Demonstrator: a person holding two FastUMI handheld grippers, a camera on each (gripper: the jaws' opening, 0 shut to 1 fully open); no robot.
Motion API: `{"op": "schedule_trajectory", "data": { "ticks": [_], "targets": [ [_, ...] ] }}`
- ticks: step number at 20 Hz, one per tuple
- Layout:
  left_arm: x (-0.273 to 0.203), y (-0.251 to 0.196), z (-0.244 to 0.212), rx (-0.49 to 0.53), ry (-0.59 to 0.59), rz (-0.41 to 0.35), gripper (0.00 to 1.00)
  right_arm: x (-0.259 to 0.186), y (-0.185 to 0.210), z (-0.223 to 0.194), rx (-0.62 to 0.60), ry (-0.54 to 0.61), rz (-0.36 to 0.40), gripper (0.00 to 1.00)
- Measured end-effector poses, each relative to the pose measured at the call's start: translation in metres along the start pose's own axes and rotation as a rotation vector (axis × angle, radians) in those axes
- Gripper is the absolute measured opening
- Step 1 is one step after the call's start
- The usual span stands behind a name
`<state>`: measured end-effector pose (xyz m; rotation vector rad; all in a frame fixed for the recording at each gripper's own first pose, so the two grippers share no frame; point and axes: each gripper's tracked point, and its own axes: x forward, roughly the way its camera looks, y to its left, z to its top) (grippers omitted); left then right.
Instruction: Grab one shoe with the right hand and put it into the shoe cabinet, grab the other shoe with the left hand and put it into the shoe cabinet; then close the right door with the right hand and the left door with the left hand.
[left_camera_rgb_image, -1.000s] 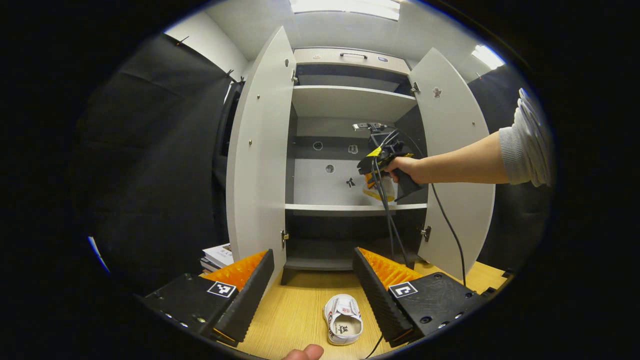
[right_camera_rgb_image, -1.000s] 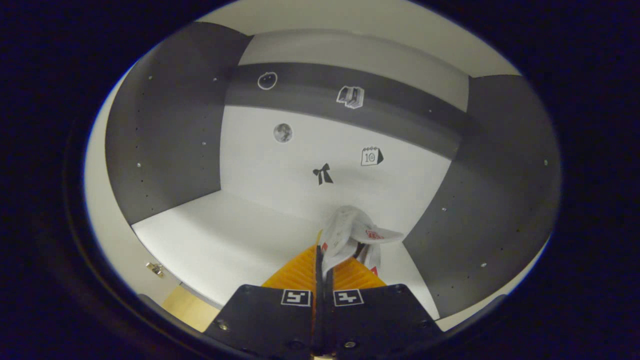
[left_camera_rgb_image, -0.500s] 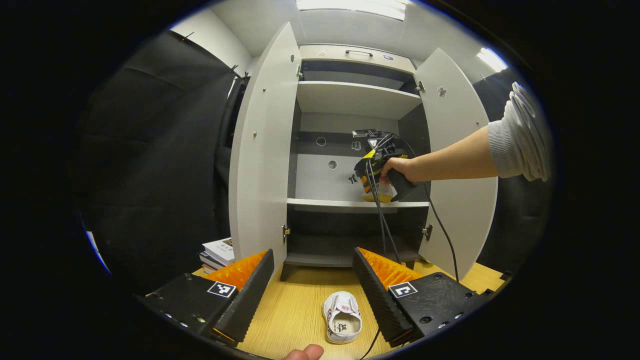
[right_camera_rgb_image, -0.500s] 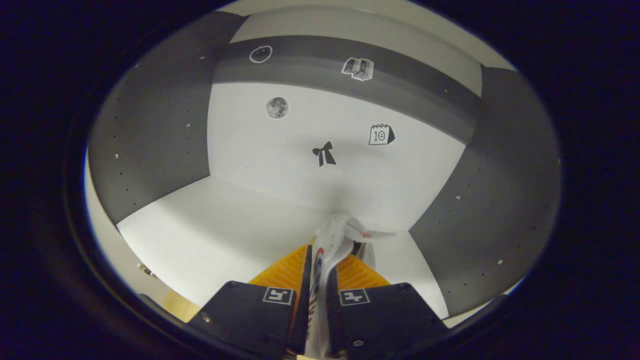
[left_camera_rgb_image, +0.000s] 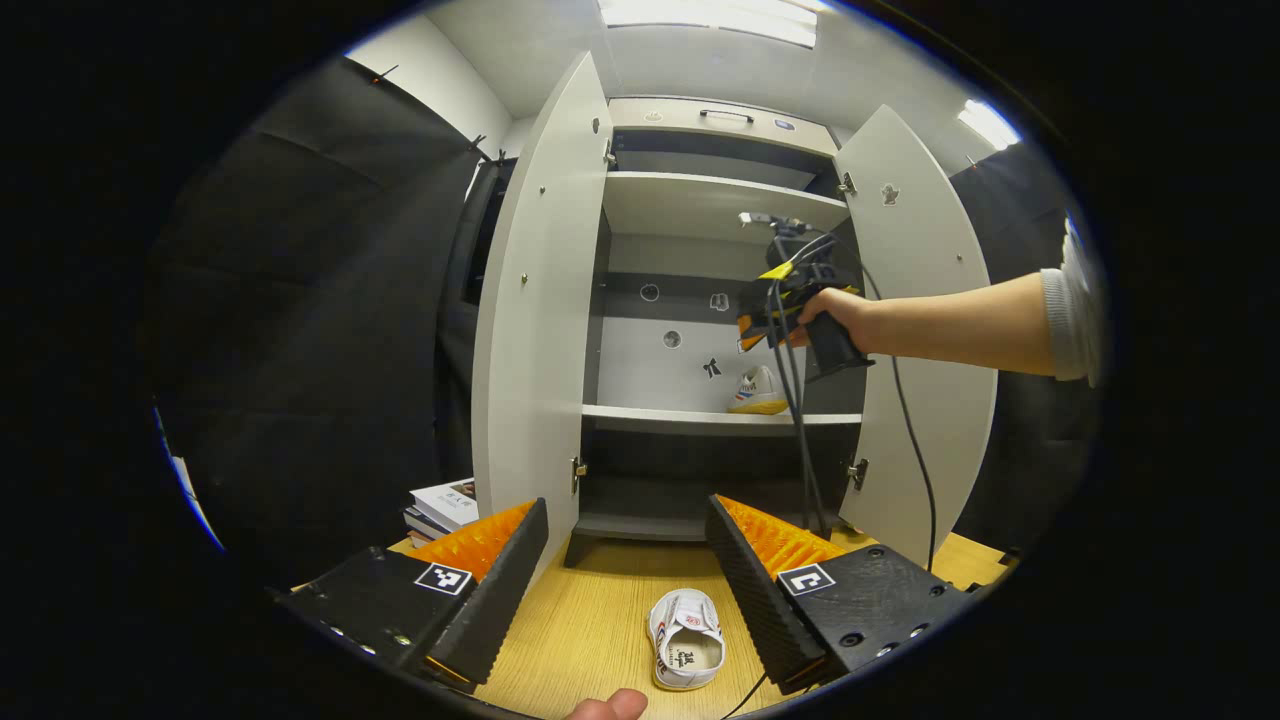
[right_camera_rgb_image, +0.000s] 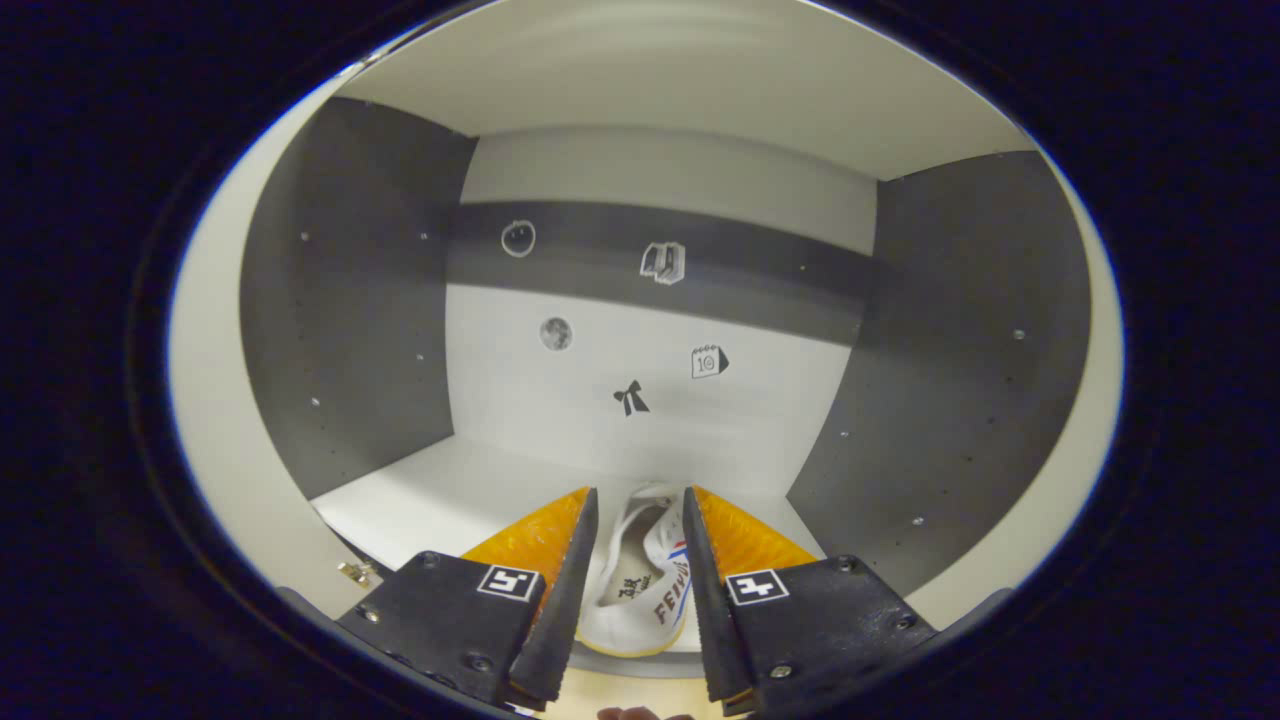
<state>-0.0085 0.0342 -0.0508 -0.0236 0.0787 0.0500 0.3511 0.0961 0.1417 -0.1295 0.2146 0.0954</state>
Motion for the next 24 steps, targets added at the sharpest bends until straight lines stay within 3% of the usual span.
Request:
{"op": "schedule_trajectory", "data": {
  "ticks": [5,11,12,13,18,22,24],
  "targets": [
    [0.001,0.001,0.004,0.01,-0.015,0.002,0.95,-0.092,-0.015,-0.018,-0.039,-0.142,-0.014,0.6],
    [0.0,0.004,0.005,0.025,-0.019,0.024,0.95,-0.186,-0.011,-0.099,-0.023,-0.217,-0.019,0.67],
    [0.0,0.004,0.006,0.023,-0.02,0.026,0.95,-0.197,-0.01,-0.113,-0.026,-0.217,-0.023,0.72],
    [0.001,0.004,0.007,0.023,-0.021,0.028,0.95,-0.209,-0.009,-0.128,-0.03,-0.216,-0.026,0.69],
    [-0.002,0.002,0.002,0.041,-0.008,0.02,0.95,-0.257,-0.005,-0.181,-0.009,-0.238,-0.039,0.75],
    [-0.01,-0.012,-0.004,0.038,0.0,0.003,0.95,-0.283,-0.005,-0.218,0.025,-0.252,-0.059,0.75],
    [-0.011,-0.017,-0.009,0.038,0.01,-0.006,0.95,-0.294,-0.009,-0.246,0.059,-0.233,-0.089,0.82]
  ]
}}
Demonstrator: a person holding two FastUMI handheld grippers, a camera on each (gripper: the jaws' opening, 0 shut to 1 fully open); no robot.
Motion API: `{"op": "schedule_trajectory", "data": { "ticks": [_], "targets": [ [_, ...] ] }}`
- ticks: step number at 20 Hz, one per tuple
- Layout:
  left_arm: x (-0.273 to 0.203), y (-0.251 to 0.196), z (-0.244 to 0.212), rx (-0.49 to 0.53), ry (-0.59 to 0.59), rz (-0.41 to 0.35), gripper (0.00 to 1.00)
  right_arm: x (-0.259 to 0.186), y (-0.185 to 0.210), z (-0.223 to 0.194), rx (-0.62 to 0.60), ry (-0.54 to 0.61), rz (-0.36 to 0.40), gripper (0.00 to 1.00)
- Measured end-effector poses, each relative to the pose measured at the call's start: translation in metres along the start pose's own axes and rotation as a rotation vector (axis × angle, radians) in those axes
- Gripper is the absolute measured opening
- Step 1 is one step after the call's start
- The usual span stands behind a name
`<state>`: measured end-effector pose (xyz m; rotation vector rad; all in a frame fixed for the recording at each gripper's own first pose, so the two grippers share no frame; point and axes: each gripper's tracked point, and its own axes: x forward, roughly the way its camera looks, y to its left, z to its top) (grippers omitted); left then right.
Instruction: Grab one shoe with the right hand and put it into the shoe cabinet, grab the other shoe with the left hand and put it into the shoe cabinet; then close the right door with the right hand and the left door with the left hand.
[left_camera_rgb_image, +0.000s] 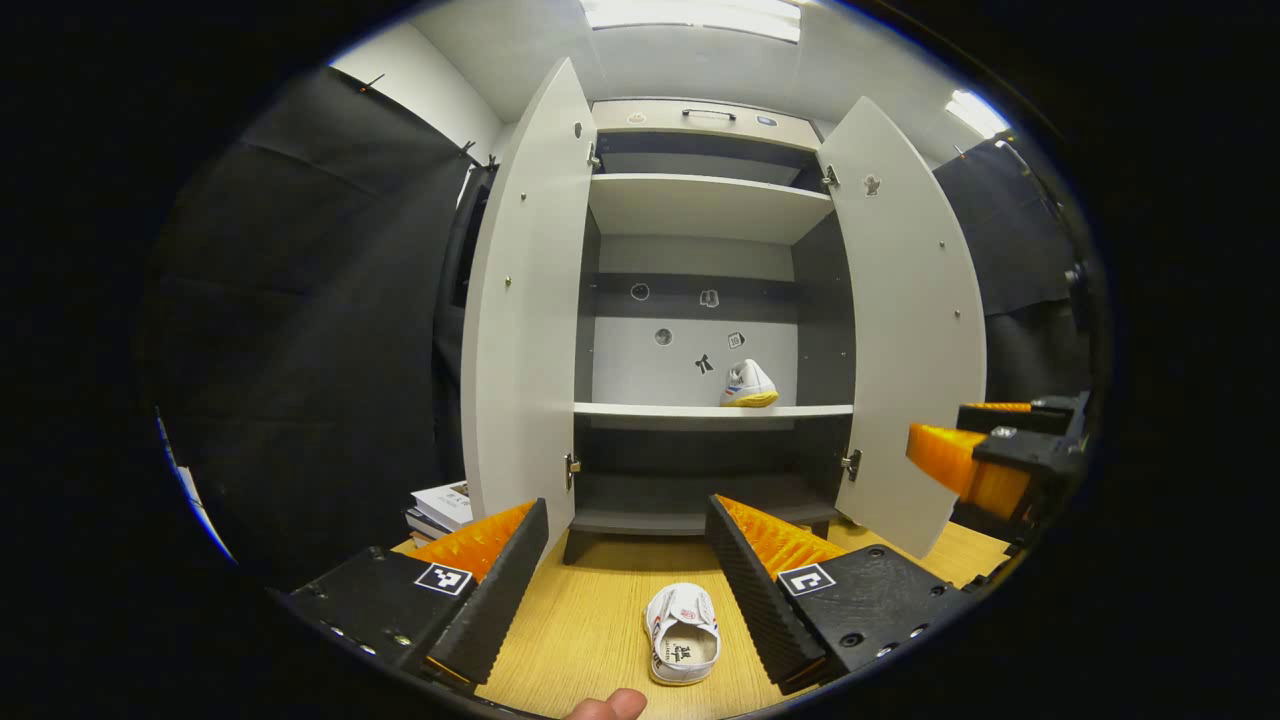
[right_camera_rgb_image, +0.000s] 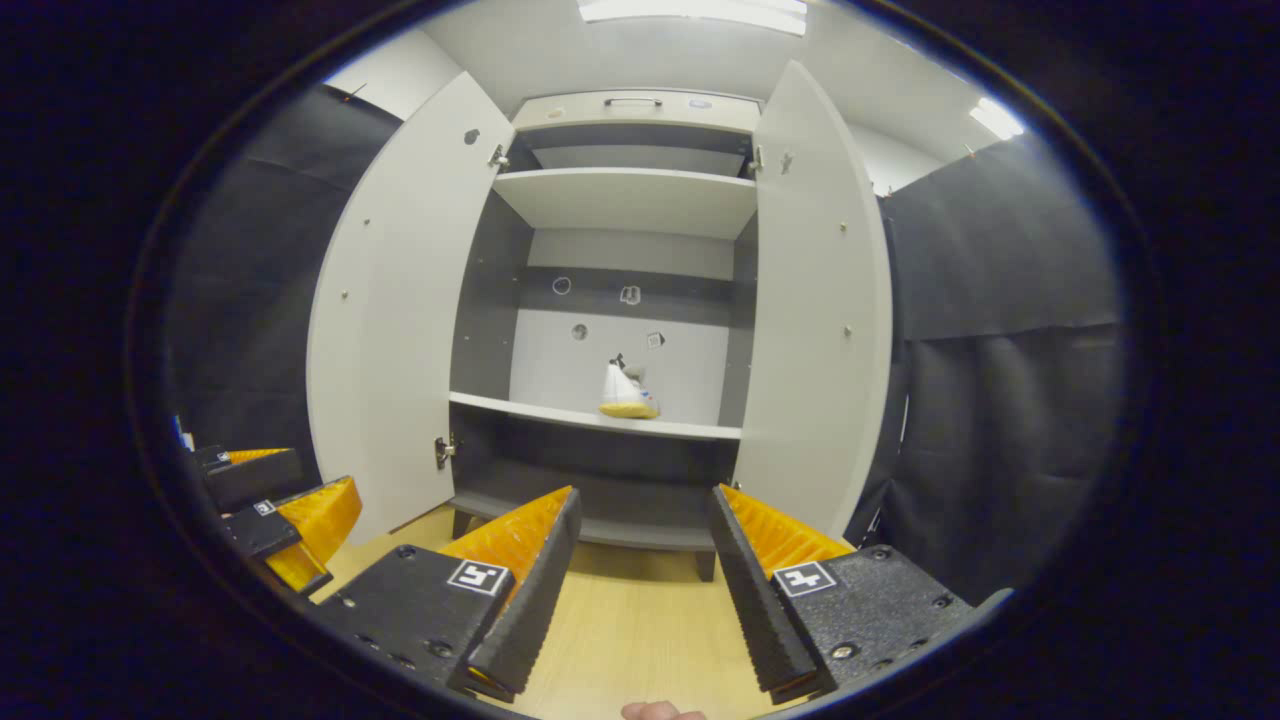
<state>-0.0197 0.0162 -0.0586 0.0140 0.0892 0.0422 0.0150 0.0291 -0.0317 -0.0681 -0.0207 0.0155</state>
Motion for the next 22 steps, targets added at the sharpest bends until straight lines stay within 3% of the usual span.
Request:
{"op": "schedule_trajectory", "data": {
  "ticks": [2,6,9,15,22],
  "targets": [
    [-0.001,-0.005,-0.009,0.005,0.017,-0.011,0.95,-0.012,-0.002,-0.023,0.002,0.014,-0.01,0.91],
    [-0.003,-0.014,-0.035,0.019,0.078,-0.052,0.95,-0.029,-0.012,-0.046,-0.036,0.047,-0.034,0.94],
    [-0.002,-0.024,-0.088,-0.045,0.225,-0.12,0.95,-0.034,-0.013,-0.049,-0.006,0.058,-0.025,0.95],
    [0.013,-0.011,-0.195,-0.039,0.541,-0.107,0.96,-0.039,-0.023,-0.05,0.038,0.063,-0.028,0.95],
    [0.06,-0.022,-0.251,-0.061,0.63,-0.161,0.95,-0.036,-0.035,-0.055,0.065,0.079,-0.041,0.94]
  ]
}}
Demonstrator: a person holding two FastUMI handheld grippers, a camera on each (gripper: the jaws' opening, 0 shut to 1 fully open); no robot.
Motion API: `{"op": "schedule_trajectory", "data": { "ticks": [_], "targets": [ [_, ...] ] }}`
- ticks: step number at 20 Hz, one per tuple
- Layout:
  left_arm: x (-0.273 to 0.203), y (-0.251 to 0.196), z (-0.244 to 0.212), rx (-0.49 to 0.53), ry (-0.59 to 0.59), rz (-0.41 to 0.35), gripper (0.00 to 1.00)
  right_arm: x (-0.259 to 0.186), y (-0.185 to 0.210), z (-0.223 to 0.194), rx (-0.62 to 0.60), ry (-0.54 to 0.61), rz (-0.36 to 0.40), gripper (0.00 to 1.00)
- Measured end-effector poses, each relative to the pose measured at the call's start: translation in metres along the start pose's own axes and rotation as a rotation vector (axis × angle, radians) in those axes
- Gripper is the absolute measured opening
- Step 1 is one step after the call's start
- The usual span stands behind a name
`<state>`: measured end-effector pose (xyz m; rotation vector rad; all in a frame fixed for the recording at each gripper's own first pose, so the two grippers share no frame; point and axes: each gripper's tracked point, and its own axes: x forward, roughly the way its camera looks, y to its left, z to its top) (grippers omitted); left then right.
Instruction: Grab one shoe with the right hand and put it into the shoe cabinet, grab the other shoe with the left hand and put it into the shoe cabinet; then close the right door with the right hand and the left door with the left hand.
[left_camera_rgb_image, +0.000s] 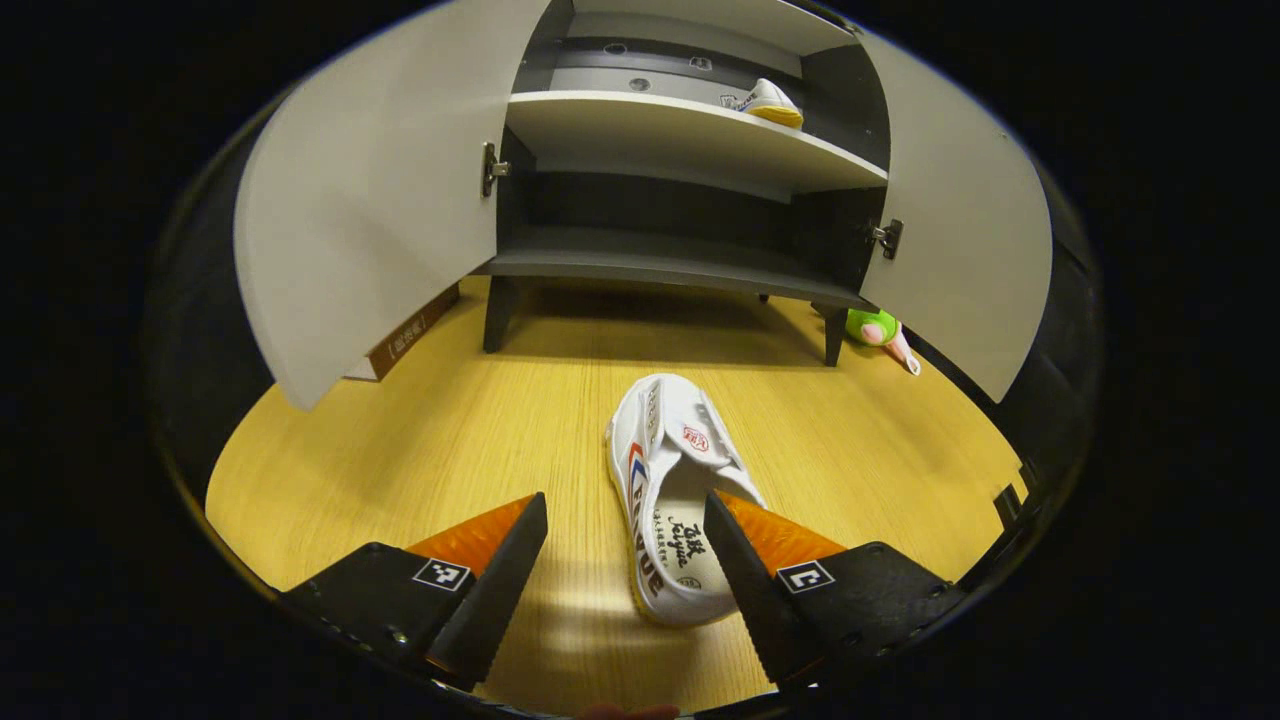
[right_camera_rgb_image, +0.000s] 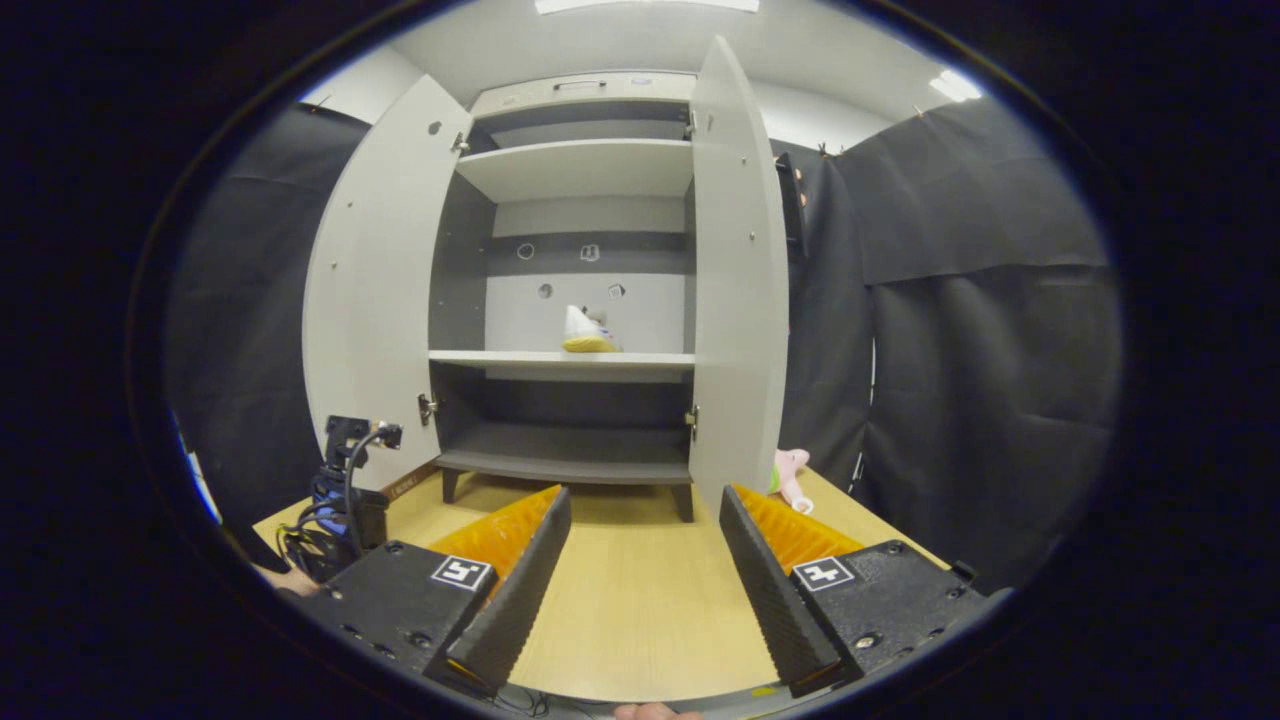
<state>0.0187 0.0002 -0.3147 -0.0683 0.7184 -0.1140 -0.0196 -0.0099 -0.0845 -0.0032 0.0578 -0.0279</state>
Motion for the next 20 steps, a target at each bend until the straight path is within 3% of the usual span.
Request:
{"op": "schedule_trajectory", "data": {
  "ticks": [6,13,14,15,16,17,18,20],
  "targets": [
    [0.046,0.015,0.0,-0.018,0.049,0.029,0.95,0.007,-0.012,-0.002,-0.04,0.022,-0.022,0.95],
    [0.067,0.005,0.003,-0.033,0.032,-0.023,0.76,0.016,-0.016,-0.011,-0.063,0.053,-0.027,0.95],
    [0.067,-0.001,0.005,-0.033,0.024,-0.037,0.77,0.017,-0.016,-0.012,-0.063,0.057,-0.025,0.95],
    [0.07,-0.002,0.006,-0.019,0.018,-0.029,0.54,0.017,-0.016,-0.014,-0.066,0.061,-0.024,0.95],
    [0.073,0.006,0.007,0.011,0.004,0.002,0.37,0.018,-0.017,-0.015,-0.07,0.065,-0.025,0.95],
    [0.072,0.01,0.006,0.008,0.01,0.019,0.37,0.019,-0.016,-0.018,-0.073,0.072,-0.022,0.95],
    [0.071,0.01,0.009,0.002,0.0,0.021,0.09,0.02,-0.016,-0.019,-0.072,0.078,-0.018,0.95],
    [0.066,0.01,0.008,-0.003,0.015,0.027,0.01,0.02,-0.015,-0.019,-0.07,0.081,-0.012,0.95]
  ]
}}
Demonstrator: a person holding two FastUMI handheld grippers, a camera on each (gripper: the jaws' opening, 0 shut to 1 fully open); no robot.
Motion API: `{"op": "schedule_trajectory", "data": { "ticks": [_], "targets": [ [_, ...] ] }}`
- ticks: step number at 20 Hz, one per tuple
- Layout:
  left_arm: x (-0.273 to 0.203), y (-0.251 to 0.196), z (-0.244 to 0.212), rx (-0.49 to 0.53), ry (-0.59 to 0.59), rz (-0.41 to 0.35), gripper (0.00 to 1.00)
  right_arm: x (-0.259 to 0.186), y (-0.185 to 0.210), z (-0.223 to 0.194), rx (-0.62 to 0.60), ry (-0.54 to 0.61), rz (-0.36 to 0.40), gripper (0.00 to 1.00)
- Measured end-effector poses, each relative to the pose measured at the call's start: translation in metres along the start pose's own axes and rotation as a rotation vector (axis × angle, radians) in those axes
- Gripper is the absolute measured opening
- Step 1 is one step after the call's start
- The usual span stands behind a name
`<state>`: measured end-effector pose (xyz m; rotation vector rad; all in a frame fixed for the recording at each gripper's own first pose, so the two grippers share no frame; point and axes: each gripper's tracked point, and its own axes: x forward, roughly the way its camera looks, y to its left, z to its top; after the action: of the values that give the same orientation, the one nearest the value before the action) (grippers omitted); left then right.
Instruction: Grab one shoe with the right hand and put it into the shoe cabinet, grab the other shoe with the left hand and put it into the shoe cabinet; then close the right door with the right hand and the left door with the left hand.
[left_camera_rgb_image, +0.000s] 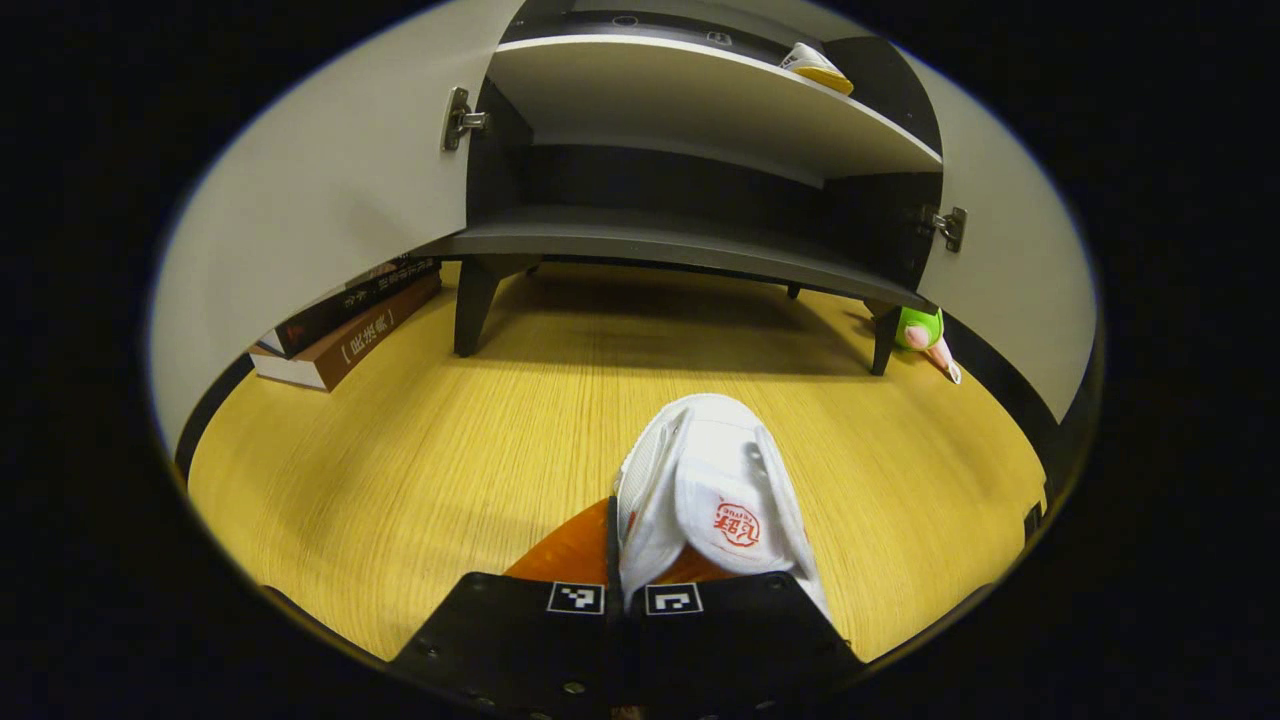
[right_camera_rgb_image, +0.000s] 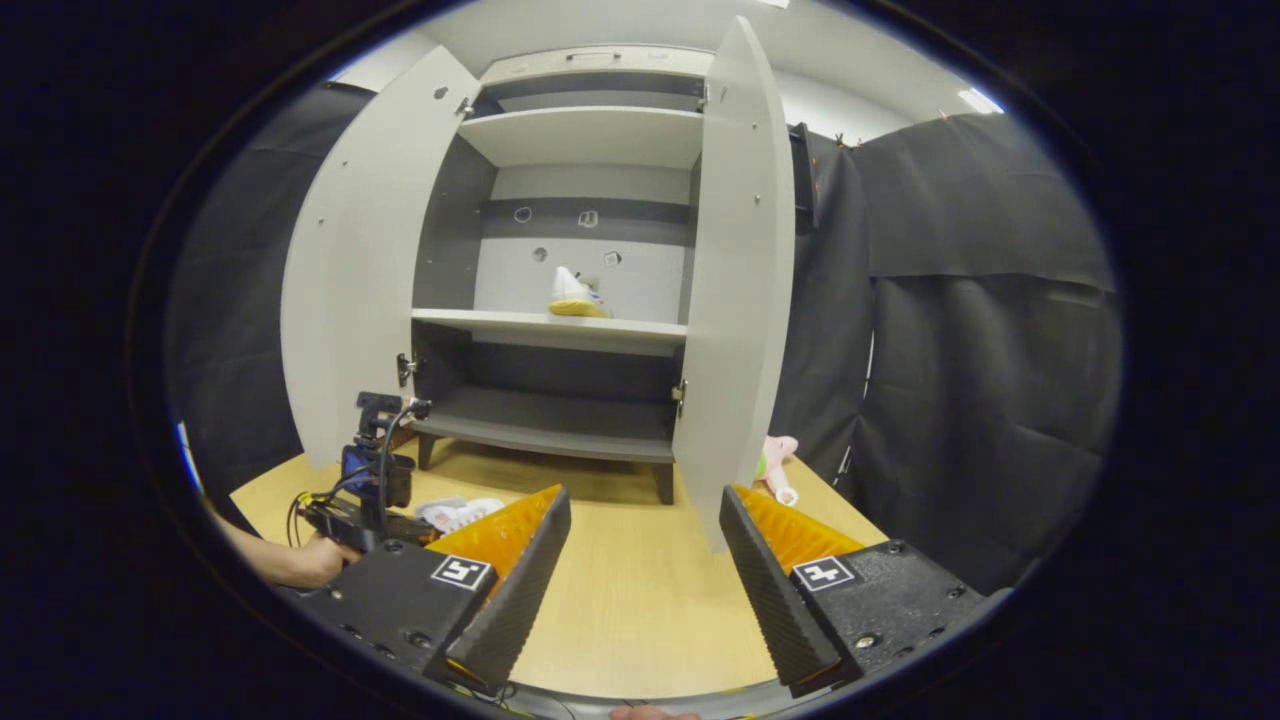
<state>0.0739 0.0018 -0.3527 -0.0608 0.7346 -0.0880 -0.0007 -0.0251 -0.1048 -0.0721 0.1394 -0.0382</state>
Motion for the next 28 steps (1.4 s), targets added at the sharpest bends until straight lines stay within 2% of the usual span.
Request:
{"op": "schedule_trajectory", "data": {
  "ticks": [3,5,7,9,11,15,18,19,22,25,27,28],
  "targets": [
    [-0.044,-0.001,0.031,0.05,-0.095,0.056,0.0,0.002,0.004,0.001,-0.01,-0.009,0.01,0.95],
    [-0.085,-0.016,0.077,-0.007,-0.175,0.028,0.0,0.006,0.009,0.001,-0.013,-0.008,0.021,0.95],
    [-0.125,-0.035,0.144,-0.016,-0.288,-0.028,0.0,0.01,0.016,0.0,-0.004,-0.002,0.041,0.95],
    [-0.147,-0.034,0.227,0.03,-0.408,0.001,0.0,0.013,0.021,0.004,0.005,-0.008,0.058,0.94],
    [-0.152,-0.029,0.3,0.016,-0.451,0.042,0.0,0.012,0.026,0.01,0.017,-0.025,0.075,0.94],
    [-0.108,-0.022,0.411,-0.007,-0.422,0.092,0.0,0.008,0.02,0.019,-0.001,-0.062,0.065,0.95],
    [-0.051,-0.019,0.447,0.004,-0.302,0.171,0.0,0.01,0.008,0.017,-0.019,-0.059,0.038,0.95],
    [-0.047,-0.031,0.463,0.001,-0.263,0.196,0.0,0.01,0.006,0.016,-0.012,-0.053,0.034,0.95],
    [-0.007,-0.031,0.481,-0.017,-0.125,0.228,0.01,0.012,-0.003,0.015,0.002,-0.039,0.01,0.95],
    [0.017,-0.021,0.472,-0.033,-0.063,0.248,0.0,0.015,-0.006,0.01,0.0,-0.026,-0.002,0.95],
    [0.033,-0.027,0.465,-0.085,-0.005,0.215,0.0,0.018,-0.008,0.0,-0.011,0.001,-0.007,0.95],
    [0.037,-0.031,0.463,-0.102,0.017,0.195,0.11,0.019,-0.008,-0.003,-0.008,0.012,-0.007,0.94]
  ]
}}
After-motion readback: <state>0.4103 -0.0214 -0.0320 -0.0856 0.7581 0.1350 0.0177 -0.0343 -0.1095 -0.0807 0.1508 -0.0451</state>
